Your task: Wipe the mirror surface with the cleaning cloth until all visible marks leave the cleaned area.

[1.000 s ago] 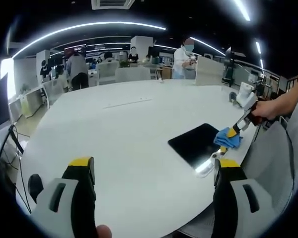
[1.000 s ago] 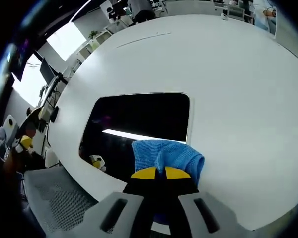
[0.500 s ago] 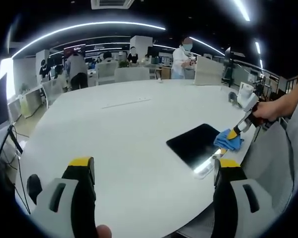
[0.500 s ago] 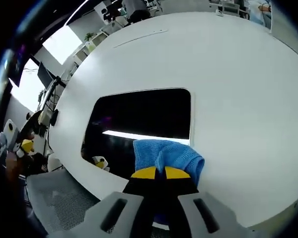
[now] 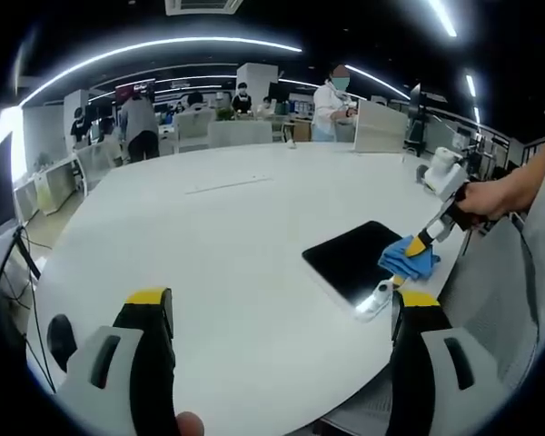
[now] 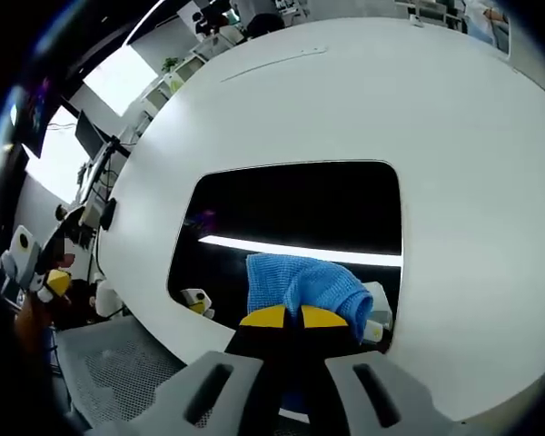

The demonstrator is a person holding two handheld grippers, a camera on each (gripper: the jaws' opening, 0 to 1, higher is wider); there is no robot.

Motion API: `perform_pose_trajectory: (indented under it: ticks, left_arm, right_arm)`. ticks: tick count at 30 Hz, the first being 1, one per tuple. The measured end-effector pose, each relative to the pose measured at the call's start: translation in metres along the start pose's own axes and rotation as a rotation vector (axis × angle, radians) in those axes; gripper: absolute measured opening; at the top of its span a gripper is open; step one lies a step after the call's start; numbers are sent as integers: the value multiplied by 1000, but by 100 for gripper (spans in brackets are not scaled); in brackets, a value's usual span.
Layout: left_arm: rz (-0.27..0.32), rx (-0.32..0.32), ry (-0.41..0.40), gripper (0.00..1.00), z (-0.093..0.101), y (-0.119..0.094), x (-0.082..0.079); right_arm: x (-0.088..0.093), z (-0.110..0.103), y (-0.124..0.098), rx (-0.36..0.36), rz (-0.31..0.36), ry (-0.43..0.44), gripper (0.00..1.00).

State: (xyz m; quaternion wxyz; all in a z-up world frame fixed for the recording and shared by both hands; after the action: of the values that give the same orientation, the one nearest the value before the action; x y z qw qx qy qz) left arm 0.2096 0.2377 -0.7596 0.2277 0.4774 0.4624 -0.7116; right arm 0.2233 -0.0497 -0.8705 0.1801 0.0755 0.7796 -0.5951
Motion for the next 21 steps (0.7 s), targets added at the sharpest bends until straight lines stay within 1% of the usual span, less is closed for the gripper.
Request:
perform_pose_trajectory:
  ticks: [7, 14, 21]
  left_arm:
    - [-4, 4, -4, 99, -2, 0, 1]
    - [-14, 11, -2, 99, -6, 1, 5]
    - [-15, 12, -8, 99, -2, 1, 6]
  right_arm:
    - [-3, -14, 5, -9, -4, -5, 0]
    - [-8, -30, 11, -12, -4, -35, 0]
    - [-10, -49, 17, -25, -4, -51, 0]
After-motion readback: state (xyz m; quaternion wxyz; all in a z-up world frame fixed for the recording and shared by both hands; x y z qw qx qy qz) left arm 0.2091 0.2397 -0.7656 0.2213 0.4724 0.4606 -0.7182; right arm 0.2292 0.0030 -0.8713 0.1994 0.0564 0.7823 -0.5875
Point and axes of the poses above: the point that each gripper's makers call its tool centre point, and the gripper's own axes: y roughly forward along the fingers, z roughly to its right, x roughly out of its underside, the point moved 1 cm from there along -y, roughly backward along the fingers, and after that the axes turned 7 degrees about x, right-handed, at the moved point
